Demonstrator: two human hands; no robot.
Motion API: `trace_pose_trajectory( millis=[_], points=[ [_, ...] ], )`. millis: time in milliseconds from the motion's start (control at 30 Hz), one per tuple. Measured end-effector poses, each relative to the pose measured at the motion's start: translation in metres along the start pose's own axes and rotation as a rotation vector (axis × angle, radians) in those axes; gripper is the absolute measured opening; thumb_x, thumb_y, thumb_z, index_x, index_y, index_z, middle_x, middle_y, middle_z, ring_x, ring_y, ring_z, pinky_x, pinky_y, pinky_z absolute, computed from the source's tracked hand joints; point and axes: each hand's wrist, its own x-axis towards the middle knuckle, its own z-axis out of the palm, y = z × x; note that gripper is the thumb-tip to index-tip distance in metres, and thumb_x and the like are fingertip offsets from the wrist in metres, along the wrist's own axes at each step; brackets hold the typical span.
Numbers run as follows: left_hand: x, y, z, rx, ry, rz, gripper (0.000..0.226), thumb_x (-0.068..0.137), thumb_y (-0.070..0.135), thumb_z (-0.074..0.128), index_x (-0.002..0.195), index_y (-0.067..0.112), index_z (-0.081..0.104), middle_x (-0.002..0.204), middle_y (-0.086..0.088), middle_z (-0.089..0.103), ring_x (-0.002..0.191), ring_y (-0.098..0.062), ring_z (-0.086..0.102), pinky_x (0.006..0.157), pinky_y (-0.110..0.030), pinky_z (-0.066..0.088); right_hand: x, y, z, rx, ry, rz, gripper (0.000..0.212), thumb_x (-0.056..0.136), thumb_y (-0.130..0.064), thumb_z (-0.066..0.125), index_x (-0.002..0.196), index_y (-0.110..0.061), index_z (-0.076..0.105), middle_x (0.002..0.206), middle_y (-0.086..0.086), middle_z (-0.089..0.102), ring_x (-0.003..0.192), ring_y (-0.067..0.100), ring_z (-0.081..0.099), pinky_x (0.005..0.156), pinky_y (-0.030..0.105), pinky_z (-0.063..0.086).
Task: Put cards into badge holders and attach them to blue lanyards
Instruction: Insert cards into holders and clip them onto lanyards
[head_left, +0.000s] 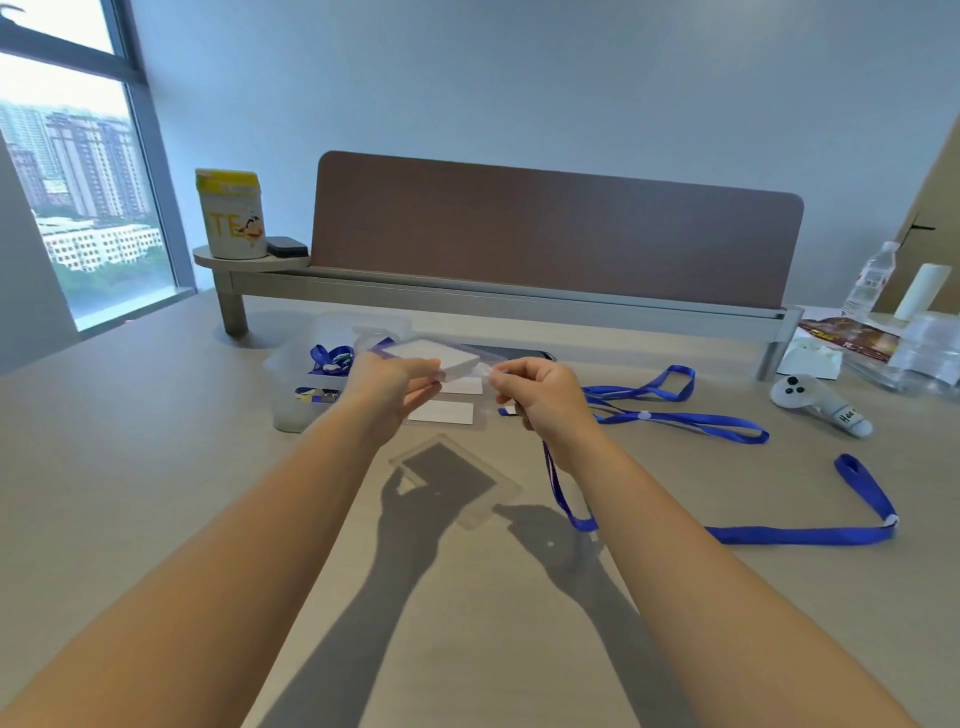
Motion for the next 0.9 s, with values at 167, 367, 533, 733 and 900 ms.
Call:
trace_pose_trajectory(
  millis=[167, 367, 533, 733, 900],
  points=[
    [0.005, -0.017, -0.009, 0.480, 0.075, -0.094, 0.077, 0.078, 0.024, 0.067, 0.136, 0.001, 0.022, 0.134, -0.016, 0.042, 0.119, -0.033, 0.046, 0.102, -0.044, 0.041, 0.002, 0.002, 0.001, -0.136, 0.015, -0.044, 0.021, 0.089, -0.006, 0.053, 0.105, 0.005, 0.061, 0.070, -0.002, 0.056, 0.071, 0.013, 0.053, 0.065, 0.021, 0.043],
    [0.003, -0.015, -0.006, 0.718, 0.020, 0.201, 0.063, 0.084, 0.022, 0.060, 0.138, 0.014, 0.029, 0.147, -0.012, 0.027, 0.128, -0.030, 0.035, 0.105, -0.043, 0.033, 0.003, -0.003, 0.002, -0.407, -0.070, -0.142, 0.016, 0.089, -0.006, 0.054, 0.102, 0.001, 0.061, 0.082, 0.004, 0.058, 0.059, 0.006, 0.052, 0.055, 0.013, 0.043],
    [0.001, -0.007, -0.002, 1.211, -0.040, 0.512, 0.069, 0.082, 0.026, 0.063, 0.140, 0.028, 0.025, 0.154, -0.001, 0.019, 0.140, -0.026, 0.016, 0.113, -0.049, 0.019, 0.005, -0.006, -0.001, -0.590, -0.059, -0.219, 0.014, 0.089, -0.005, 0.052, 0.098, -0.003, 0.062, 0.088, 0.007, 0.060, 0.061, 0.013, 0.055, 0.071, 0.032, 0.053],
    [-0.004, -0.009, -0.001, 1.327, -0.114, 0.668, 0.021, 0.088, 0.021, 0.054, 0.105, 0.014, 0.064, 0.111, -0.004, 0.068, 0.095, -0.017, 0.059, 0.090, -0.032, 0.046, 0.003, -0.006, -0.003, -0.672, 0.028, -0.256, 0.020, 0.092, -0.010, 0.049, 0.103, 0.000, 0.063, 0.106, 0.016, 0.066, 0.086, 0.020, 0.054, 0.081, 0.031, 0.047],
    [-0.008, -0.017, -0.007, 1.278, 0.036, 0.953, 0.023, 0.090, 0.018, 0.050, 0.103, 0.010, 0.067, 0.106, -0.008, 0.071, 0.093, -0.024, 0.063, 0.068, -0.024, 0.039, 0.003, -0.005, 0.000, -0.647, 0.026, -0.140, 0.042, 0.095, -0.027, 0.043, 0.103, 0.010, 0.061, 0.081, 0.017, 0.057, 0.078, 0.025, 0.050, 0.067, 0.034, 0.041]
  ],
)
